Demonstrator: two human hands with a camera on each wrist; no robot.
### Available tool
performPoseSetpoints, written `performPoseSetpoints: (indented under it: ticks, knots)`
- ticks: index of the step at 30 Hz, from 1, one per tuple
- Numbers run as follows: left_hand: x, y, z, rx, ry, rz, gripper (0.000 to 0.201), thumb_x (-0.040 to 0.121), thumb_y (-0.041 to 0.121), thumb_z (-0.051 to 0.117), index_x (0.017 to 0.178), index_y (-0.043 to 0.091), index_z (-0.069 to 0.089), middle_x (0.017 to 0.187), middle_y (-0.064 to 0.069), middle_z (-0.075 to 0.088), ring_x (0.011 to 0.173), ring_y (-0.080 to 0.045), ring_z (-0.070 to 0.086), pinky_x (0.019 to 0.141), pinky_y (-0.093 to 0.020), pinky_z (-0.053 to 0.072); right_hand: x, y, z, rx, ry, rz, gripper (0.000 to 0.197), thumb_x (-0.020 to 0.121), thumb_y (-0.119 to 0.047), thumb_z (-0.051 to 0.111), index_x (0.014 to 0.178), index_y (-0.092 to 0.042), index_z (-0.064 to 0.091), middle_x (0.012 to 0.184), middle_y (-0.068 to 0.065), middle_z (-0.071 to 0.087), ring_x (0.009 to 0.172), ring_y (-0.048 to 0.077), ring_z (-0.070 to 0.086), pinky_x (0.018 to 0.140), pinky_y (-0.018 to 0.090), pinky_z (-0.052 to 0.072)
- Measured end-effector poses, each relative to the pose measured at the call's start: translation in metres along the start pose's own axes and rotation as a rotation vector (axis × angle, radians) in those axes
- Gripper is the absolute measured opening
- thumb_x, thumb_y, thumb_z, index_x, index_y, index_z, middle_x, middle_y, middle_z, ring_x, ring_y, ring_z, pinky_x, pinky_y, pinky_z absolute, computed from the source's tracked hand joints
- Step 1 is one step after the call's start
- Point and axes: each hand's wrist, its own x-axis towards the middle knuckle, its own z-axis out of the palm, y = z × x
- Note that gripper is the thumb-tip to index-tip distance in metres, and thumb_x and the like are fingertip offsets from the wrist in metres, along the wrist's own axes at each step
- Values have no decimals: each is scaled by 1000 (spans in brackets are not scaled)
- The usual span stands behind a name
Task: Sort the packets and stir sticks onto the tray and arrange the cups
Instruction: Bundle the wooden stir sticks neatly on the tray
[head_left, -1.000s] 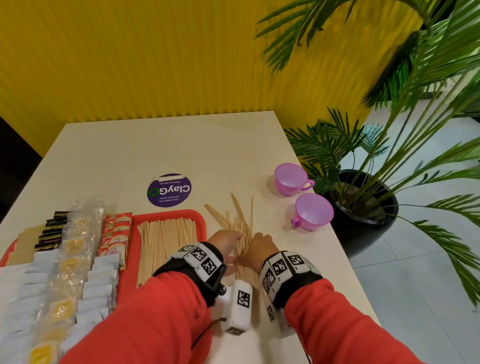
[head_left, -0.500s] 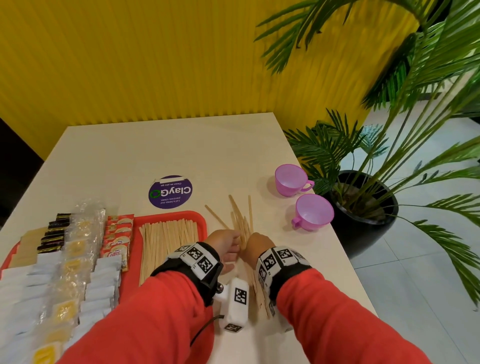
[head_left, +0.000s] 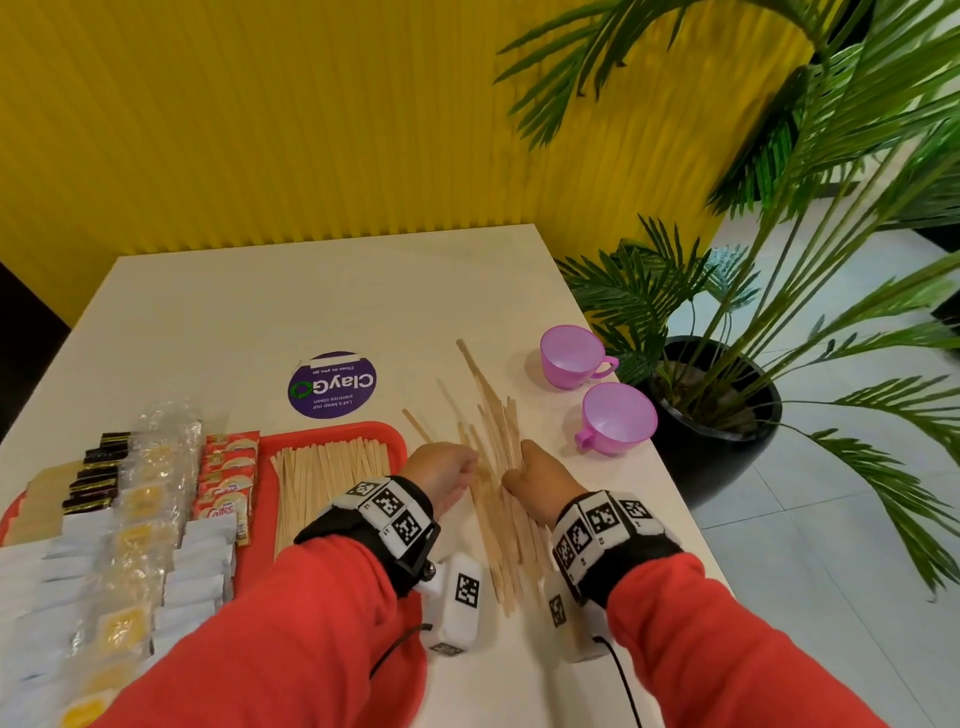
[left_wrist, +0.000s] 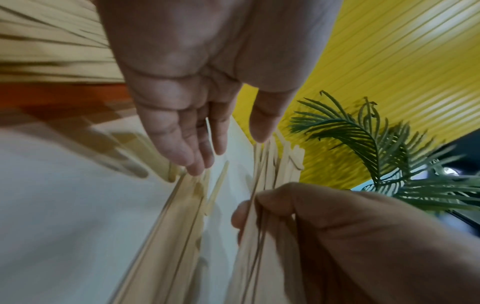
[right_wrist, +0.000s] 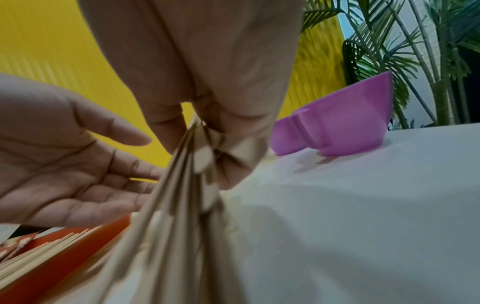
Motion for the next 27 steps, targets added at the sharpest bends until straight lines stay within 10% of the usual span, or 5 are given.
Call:
performPoseSetpoints:
  ticks: [5, 20, 27]
  knots:
    - [-11, 21, 7, -114, -103, 114, 14, 94, 17, 52, 106, 11, 57, 96, -5, 58, 91, -17, 53, 86, -31, 44, -6, -8, 3, 178, -9, -92, 14, 91, -1, 37, 89, -15, 37, 75, 1, 50, 64, 16, 55, 51, 18, 39]
    - [-34, 67, 15, -226, -241, 479, 24, 101, 14, 34, 82, 13, 47, 71, -4, 49, 72, -15, 51, 69, -26, 40, -3, -25, 3, 261, 164, -395, 25, 86, -2, 41, 110, -5, 45, 76, 3, 46, 67, 14, 42, 62, 33, 37]
    - [-44, 66, 36, 94, -337, 693, 27, 102, 12, 29, 80, 19, 45, 79, -1, 51, 69, -11, 48, 66, -28, 43, 5, -24, -17, 342, 190, -261, 32, 84, -1, 54, 59, -18, 42, 52, -3, 43, 49, 11, 39, 50, 23, 35]
